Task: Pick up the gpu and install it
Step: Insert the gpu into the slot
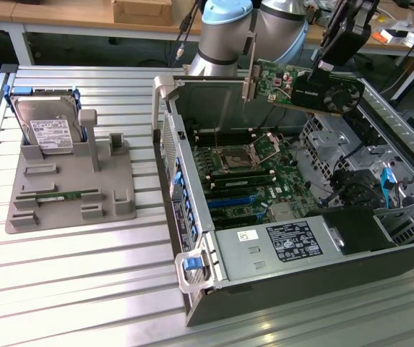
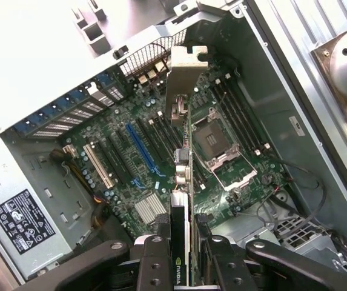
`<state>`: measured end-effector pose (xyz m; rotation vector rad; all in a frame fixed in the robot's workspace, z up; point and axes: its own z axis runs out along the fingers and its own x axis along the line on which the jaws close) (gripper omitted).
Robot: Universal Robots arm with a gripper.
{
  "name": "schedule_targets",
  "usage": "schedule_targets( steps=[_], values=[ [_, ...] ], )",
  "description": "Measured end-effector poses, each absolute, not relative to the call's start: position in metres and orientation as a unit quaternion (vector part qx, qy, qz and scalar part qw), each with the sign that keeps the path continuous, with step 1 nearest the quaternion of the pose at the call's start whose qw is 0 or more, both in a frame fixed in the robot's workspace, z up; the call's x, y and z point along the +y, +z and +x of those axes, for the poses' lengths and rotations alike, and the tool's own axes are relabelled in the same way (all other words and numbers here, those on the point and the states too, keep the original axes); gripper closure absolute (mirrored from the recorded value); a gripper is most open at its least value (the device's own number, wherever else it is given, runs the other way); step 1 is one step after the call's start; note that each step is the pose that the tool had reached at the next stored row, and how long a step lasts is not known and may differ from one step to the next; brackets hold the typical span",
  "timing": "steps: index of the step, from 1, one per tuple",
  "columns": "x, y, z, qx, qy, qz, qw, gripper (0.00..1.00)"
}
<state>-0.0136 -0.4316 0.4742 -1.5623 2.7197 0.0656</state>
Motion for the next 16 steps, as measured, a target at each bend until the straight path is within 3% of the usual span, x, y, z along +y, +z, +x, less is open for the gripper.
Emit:
schedule_targets(
  steps=[16],
  values=[
    [-0.4316, 0.4742, -0.0137, 0.846, 0.021, -0.533, 0.001, 0.73]
  ],
)
